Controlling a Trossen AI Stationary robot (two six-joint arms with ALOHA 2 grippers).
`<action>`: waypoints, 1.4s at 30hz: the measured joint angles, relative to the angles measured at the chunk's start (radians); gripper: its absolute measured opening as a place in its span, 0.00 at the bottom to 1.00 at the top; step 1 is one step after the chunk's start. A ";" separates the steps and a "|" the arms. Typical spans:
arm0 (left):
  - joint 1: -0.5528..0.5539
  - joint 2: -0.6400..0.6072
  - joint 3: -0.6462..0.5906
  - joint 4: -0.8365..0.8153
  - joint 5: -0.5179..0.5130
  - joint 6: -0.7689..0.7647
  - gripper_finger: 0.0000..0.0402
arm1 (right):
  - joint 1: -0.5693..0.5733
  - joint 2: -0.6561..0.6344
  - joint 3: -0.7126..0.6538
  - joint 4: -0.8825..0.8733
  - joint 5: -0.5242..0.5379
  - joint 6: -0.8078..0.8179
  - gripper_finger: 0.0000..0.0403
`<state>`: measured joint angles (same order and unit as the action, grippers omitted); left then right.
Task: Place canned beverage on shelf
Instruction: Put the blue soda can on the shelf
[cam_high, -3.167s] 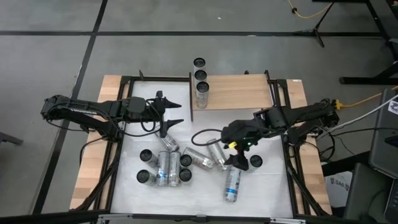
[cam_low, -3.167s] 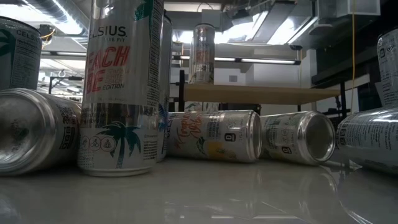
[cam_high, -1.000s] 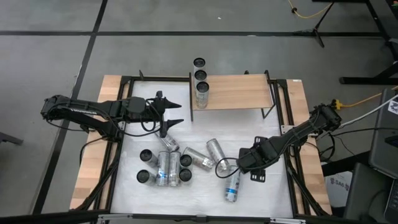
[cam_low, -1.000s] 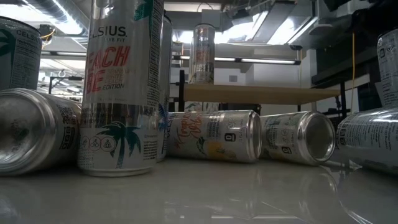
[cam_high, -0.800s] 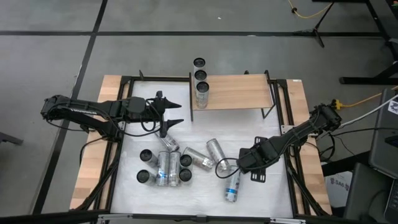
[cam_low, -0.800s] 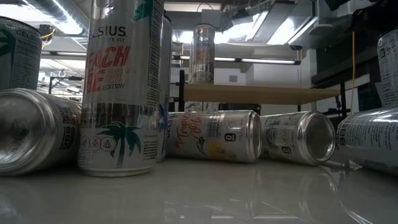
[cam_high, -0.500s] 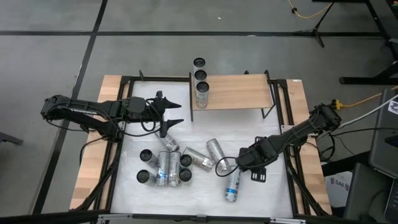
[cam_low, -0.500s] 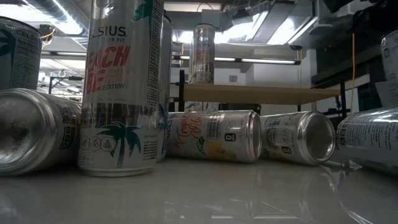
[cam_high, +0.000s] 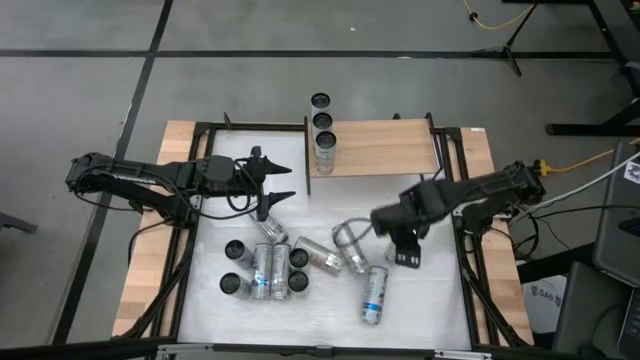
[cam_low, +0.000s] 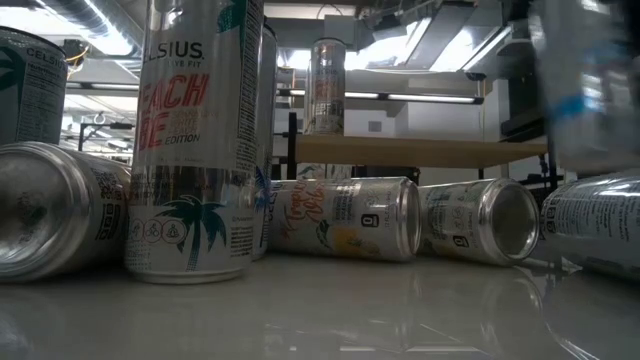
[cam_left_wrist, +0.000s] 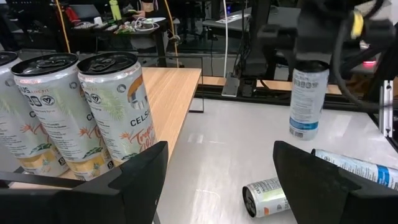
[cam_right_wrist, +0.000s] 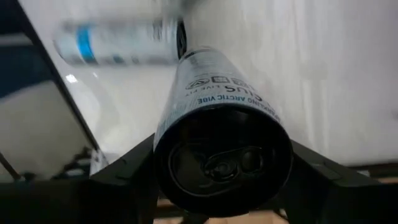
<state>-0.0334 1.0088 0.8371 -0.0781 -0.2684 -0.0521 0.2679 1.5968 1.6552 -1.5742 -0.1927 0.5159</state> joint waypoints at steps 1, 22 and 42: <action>0.000 0.000 0.000 0.000 0.000 0.000 0.71 | -0.021 0.000 0.027 0.005 0.001 -0.009 0.60; 0.000 0.000 0.000 0.000 -0.007 0.002 0.71 | -0.514 0.004 0.321 0.006 0.156 -0.465 0.61; 0.000 0.000 0.000 0.004 -0.110 -0.076 0.71 | -0.753 0.086 0.327 0.009 0.177 -0.836 0.61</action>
<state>-0.0331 1.0088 0.8371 -0.0738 -0.3779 -0.1284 -0.4851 1.6833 1.9823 -1.5653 -0.0162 -0.3200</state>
